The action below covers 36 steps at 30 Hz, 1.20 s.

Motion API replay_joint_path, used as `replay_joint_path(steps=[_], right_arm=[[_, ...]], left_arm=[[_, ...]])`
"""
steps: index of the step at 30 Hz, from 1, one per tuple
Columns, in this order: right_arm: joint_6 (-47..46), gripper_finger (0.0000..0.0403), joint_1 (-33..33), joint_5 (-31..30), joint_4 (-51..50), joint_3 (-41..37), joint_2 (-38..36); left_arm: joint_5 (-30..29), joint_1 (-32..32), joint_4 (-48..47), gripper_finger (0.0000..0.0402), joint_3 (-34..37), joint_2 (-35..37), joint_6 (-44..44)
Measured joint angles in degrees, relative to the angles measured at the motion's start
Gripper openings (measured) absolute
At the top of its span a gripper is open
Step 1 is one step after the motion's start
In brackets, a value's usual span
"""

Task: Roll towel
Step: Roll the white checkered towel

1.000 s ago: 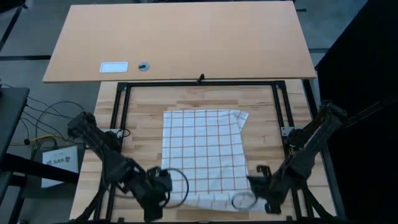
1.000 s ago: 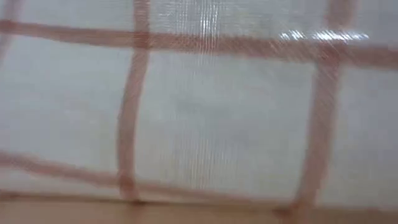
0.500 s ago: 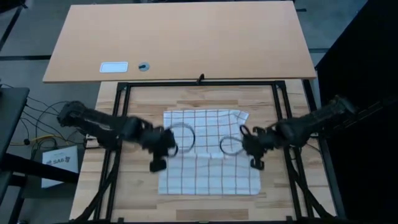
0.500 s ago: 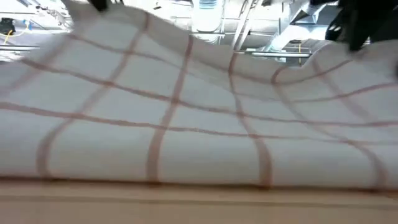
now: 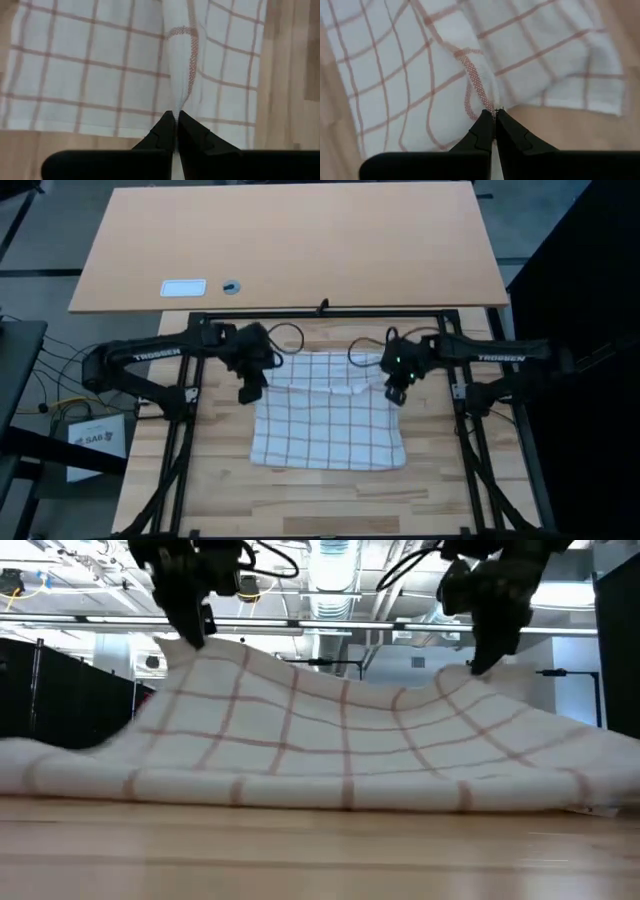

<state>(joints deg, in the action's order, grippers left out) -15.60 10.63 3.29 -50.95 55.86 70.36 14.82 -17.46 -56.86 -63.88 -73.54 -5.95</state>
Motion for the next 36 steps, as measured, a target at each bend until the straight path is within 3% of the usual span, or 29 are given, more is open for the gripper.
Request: replay_joint_path(steps=[11,16,23,30,36], right_arm=[[8.97,0.0,16.64,0.02,1.86,0.04,0.23],[12.48,0.0,21.93,0.04,2.29,0.04,0.5],[16.36,0.0,24.46,1.71,4.25,0.11,7.12],[19.14,0.0,25.49,2.08,7.46,0.09,15.0],[20.66,0.0,27.42,2.25,10.14,0.11,16.72]], left_arm=[[-0.1,-15.99,8.92,0.0,0.51,-1.15,-5.51],[-0.17,-19.06,8.88,0.0,0.51,-5.32,-6.66],[-2.14,-19.57,11.43,0.0,0.51,-11.86,-7.93],[-5.38,-21.0,13.93,0.0,0.49,-11.47,-6.86],[-6.55,-23.41,12.48,0.0,0.46,-11.78,-7.76]])
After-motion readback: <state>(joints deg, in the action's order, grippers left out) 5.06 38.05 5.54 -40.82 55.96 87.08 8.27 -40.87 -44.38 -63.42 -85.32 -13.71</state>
